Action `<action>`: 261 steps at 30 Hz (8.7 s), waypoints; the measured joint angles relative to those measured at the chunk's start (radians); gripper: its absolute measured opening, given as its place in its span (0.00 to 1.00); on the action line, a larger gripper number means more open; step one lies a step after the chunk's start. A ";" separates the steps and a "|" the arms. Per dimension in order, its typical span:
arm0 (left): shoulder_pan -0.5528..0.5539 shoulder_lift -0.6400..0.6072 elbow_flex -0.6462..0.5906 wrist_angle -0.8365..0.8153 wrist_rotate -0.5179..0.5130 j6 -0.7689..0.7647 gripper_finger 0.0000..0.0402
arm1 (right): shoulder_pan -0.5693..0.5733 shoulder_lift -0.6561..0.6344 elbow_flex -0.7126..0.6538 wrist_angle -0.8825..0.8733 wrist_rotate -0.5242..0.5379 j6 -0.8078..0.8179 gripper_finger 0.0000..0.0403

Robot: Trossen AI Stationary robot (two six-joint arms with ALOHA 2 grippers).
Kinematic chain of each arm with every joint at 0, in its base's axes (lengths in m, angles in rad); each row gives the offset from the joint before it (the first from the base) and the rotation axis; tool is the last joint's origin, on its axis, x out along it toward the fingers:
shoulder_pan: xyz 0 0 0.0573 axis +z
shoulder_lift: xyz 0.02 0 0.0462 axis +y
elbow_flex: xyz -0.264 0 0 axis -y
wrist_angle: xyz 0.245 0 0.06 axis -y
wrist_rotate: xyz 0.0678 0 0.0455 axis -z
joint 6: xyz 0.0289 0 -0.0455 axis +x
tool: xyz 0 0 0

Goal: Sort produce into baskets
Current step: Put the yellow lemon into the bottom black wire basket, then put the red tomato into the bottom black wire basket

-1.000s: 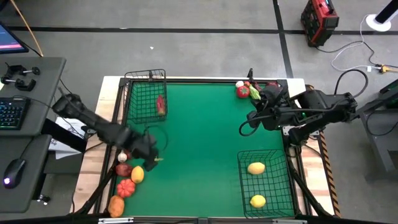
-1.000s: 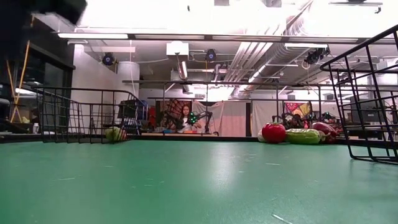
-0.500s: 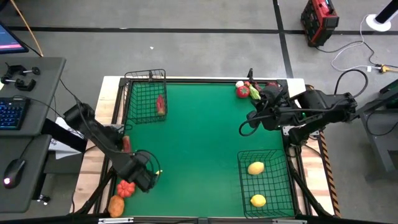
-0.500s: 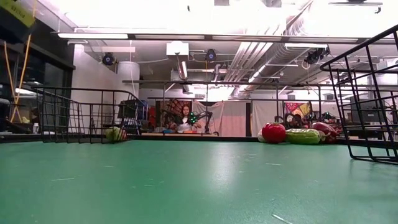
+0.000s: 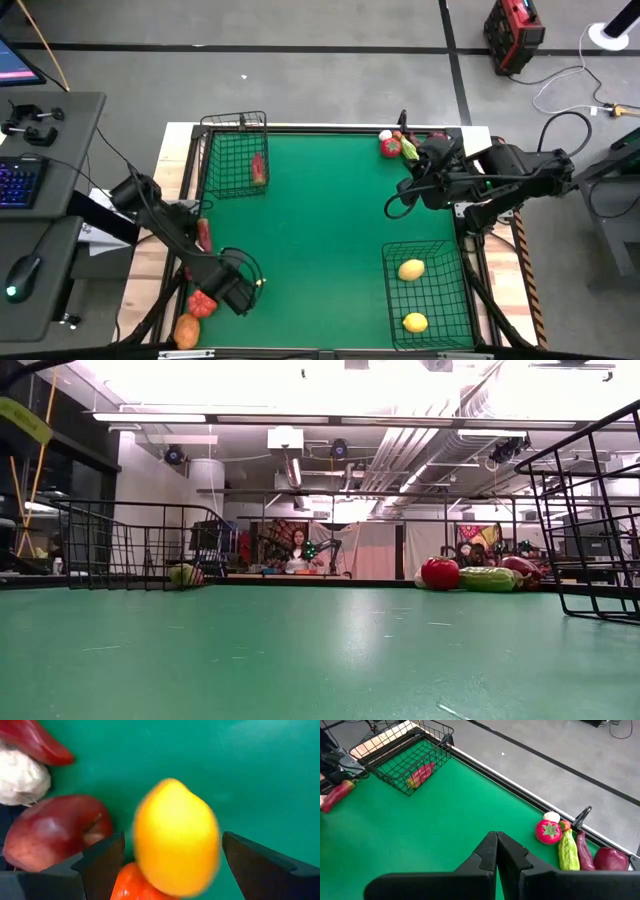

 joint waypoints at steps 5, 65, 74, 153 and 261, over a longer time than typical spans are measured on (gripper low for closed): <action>-0.004 0.041 -0.001 0.039 0.010 -0.005 0.80 | 0.000 0.000 0.000 -0.001 0.000 -0.001 0.00; 0.560 0.614 1.041 0.815 -0.099 1.879 0.83 | 0.001 -0.002 0.132 0.020 0.112 0.004 0.00; 0.587 0.609 1.151 0.527 -0.110 1.930 0.91 | 0.001 -0.002 0.132 0.016 0.112 0.004 0.00; 1.333 -0.615 0.037 0.852 0.017 1.714 0.91 | -0.997 0.174 -0.574 0.731 -0.449 -0.036 0.97; 1.378 -0.615 0.037 0.754 0.070 1.631 0.91 | -0.708 0.015 -0.836 0.861 -0.382 0.361 0.54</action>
